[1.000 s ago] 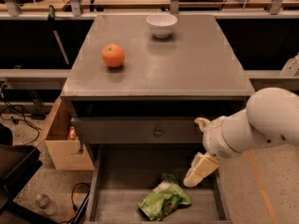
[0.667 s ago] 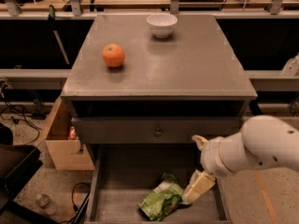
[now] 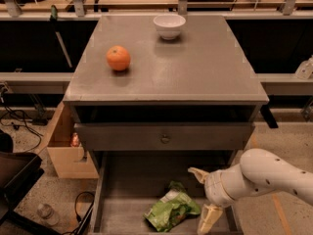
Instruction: Pick green rice chip bag from middle drawer and place on counter
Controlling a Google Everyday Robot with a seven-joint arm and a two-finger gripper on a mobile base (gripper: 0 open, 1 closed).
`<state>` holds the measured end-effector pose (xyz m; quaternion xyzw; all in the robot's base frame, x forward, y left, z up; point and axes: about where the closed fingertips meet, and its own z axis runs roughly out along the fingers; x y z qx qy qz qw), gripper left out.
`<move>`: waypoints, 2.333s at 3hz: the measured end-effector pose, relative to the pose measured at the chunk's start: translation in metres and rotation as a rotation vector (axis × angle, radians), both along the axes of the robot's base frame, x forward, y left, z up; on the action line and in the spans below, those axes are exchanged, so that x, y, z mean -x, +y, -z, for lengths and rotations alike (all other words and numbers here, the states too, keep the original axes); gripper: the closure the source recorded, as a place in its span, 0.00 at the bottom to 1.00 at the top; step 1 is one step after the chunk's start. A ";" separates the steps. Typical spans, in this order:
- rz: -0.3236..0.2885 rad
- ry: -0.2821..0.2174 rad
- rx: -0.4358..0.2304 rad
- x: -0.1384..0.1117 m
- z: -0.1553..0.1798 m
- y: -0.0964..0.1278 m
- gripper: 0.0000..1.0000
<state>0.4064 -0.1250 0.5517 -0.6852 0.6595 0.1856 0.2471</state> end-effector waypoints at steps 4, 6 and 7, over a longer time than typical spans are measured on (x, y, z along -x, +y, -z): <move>-0.318 -0.106 0.066 -0.009 0.090 0.080 0.00; -0.371 -0.118 0.075 -0.010 0.099 0.093 0.01; -0.371 -0.118 0.075 -0.010 0.099 0.093 0.21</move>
Offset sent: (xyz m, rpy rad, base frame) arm -0.0025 0.0100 -0.0175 -0.0342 -0.0281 0.1461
